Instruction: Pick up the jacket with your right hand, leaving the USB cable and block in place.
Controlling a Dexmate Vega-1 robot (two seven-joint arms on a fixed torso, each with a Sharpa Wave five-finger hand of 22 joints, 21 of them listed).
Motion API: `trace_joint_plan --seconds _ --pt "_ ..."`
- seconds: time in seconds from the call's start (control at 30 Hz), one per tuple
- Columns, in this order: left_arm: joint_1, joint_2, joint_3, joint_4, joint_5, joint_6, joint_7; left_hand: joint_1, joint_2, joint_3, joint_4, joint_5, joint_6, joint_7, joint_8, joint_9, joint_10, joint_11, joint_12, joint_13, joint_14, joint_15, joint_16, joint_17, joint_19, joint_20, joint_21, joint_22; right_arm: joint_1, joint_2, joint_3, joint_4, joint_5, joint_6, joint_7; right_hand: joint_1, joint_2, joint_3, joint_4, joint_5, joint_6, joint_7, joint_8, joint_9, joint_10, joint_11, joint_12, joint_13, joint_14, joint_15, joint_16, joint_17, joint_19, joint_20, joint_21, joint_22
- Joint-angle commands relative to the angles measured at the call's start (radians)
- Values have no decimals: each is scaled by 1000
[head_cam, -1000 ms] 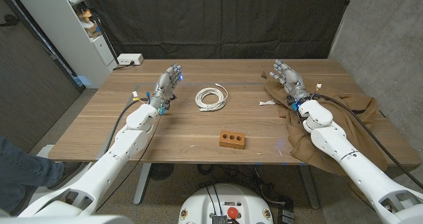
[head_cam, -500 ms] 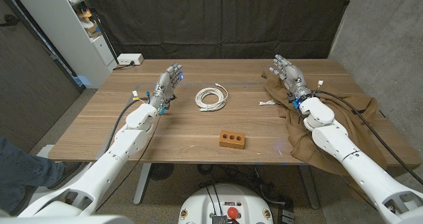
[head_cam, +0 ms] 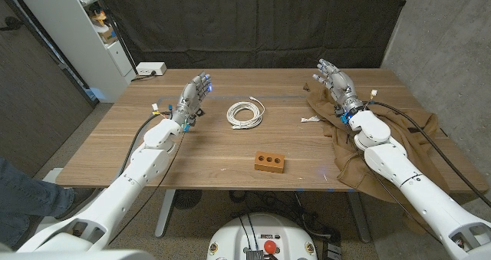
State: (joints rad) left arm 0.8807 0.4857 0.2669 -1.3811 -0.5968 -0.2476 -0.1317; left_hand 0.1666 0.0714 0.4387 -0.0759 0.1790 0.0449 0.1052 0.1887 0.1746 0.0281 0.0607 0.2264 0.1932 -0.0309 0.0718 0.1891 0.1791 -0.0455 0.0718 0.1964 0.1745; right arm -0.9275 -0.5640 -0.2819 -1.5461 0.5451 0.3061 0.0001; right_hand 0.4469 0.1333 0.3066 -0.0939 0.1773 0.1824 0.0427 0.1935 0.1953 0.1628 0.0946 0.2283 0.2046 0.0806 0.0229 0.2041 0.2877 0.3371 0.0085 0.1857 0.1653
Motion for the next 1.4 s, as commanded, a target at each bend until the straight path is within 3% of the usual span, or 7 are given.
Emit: trace_joint_plan --seconds 0.03,0.43,0.53,1.17,1.4 --pt "4 14 -9 -13 2 2 -4 8 5 2 -2 2 4 5 2 3 4 2 -4 1 5 9 1 2 0 8 1 5 -3 -10 7 -23 2 11 -5 6 -1 1 -3 1 8 3 8 1 11 -1 -5 2 8 0 7 0 8 -1 8 5" --pt "-8 14 -1 0 1 4 -23 8 5 2 -2 2 7 3 2 3 8 4 -4 2 7 9 2 2 1 9 1 5 -14 -29 10 -55 -24 27 -20 6 0 -1 -3 1 10 5 8 1 16 2 -4 2 11 0 8 -2 10 0 8 5" --pt "-8 18 0 -3 8 5 -20 9 6 3 -3 2 26 -12 8 3 13 0 -3 2 8 7 1 2 0 9 1 5 -16 -32 12 -57 -21 35 -15 6 1 -1 -3 0 12 4 9 1 17 0 -5 2 11 -1 9 -3 11 1 9 5" --pt "-3 24 -2 -15 11 5 -20 11 9 5 -6 2 25 -6 5 4 11 1 -6 2 5 5 -1 2 -2 8 0 5 -29 -87 30 -107 -44 35 -16 8 4 -2 -5 0 15 3 9 0 21 -1 -6 1 12 -1 9 -7 12 2 8 5" --pt "2 25 -3 -21 11 3 -20 12 10 5 -6 2 25 -6 4 4 10 -2 -6 2 4 6 -1 2 -4 12 0 5 -39 -105 33 -121 -59 43 -18 20 22 9 -9 3 17 0 8 -1 26 -1 -6 1 16 -5 11 -10 13 2 8 5"
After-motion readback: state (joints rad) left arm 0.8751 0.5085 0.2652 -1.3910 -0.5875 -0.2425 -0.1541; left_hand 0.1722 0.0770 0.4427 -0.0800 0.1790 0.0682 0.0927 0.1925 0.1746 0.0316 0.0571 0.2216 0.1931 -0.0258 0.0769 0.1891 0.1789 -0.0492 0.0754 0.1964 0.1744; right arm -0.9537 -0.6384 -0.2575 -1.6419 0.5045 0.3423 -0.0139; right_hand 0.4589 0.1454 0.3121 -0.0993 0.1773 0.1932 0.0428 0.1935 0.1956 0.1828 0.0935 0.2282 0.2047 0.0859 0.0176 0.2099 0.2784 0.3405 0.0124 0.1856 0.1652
